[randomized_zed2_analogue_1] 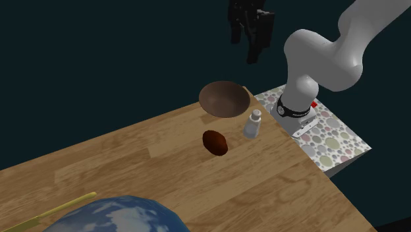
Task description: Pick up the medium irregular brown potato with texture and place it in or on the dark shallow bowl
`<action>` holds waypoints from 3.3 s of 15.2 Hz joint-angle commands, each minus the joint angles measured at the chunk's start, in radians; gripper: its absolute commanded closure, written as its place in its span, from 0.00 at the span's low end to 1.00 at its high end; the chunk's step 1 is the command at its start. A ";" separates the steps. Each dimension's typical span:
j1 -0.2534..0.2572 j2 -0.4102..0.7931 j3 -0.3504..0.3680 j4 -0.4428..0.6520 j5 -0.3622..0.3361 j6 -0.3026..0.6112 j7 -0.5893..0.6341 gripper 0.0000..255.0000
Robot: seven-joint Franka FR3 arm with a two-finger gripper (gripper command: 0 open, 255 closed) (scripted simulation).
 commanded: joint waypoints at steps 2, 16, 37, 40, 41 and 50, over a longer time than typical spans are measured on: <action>-0.009 0.018 0.015 -0.017 0.009 0.027 0.039 0.00; -0.124 0.410 0.190 -0.131 0.106 0.421 0.559 0.00; -0.142 0.584 0.225 -0.191 0.121 0.630 0.680 1.00; -0.142 0.584 0.225 -0.191 0.121 0.630 0.680 1.00; -0.142 0.584 0.225 -0.191 0.121 0.630 0.680 1.00; -0.142 0.538 0.219 -0.159 0.120 0.553 0.683 1.00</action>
